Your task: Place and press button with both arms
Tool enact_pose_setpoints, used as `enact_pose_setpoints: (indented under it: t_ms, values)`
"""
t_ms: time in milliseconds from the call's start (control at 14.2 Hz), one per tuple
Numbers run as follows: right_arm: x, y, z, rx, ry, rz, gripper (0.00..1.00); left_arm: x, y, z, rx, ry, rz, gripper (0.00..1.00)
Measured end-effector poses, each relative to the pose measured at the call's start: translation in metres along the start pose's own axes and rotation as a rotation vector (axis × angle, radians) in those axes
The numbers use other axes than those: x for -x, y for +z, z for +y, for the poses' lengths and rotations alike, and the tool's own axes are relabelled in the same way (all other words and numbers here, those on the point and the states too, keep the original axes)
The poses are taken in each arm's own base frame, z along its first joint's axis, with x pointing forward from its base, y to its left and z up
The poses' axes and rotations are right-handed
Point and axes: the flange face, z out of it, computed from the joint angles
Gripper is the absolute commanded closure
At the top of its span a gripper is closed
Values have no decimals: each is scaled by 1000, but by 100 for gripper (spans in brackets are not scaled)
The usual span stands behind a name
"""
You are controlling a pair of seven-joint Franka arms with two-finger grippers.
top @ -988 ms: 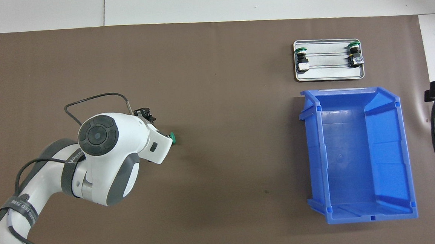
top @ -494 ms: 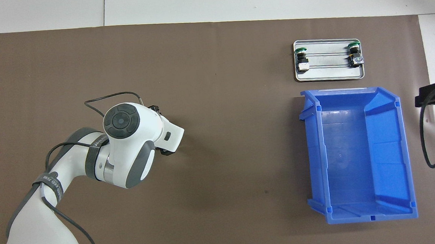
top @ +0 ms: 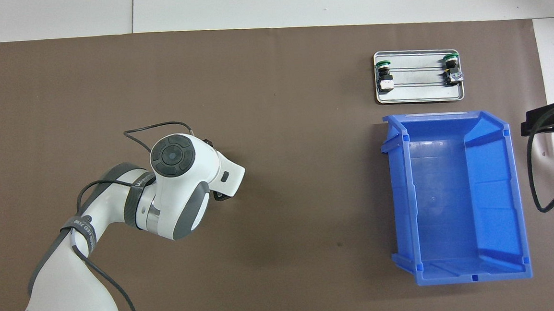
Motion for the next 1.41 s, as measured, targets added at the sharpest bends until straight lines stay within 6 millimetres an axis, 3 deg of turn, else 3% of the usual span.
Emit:
enact_pose_setpoints:
  t_ms: [282,565,706,776,847,1129,1412]
  values:
    - [-7,13,-2,1,-1,-24,0,-2,5,7,10,11,-9,23]
    - [-7,14,-12,1,-19,-23,0,-1,6,7,14,8,-13,49]
    - [-6,11,-10,-1,-21,-18,0,0,4,5,11,6,-11,69]
    - [-5,9,-10,-1,-31,-15,0,0,4,5,12,5,-12,91]
    - [-4,8,-10,-2,-39,-12,0,0,3,4,12,4,-13,100]
    - [-7,5,-10,-6,-40,17,0,-4,-7,-1,13,3,-13,100]
    - [-7,7,-10,-5,-39,14,0,-11,-53,-28,-12,-17,8,100]
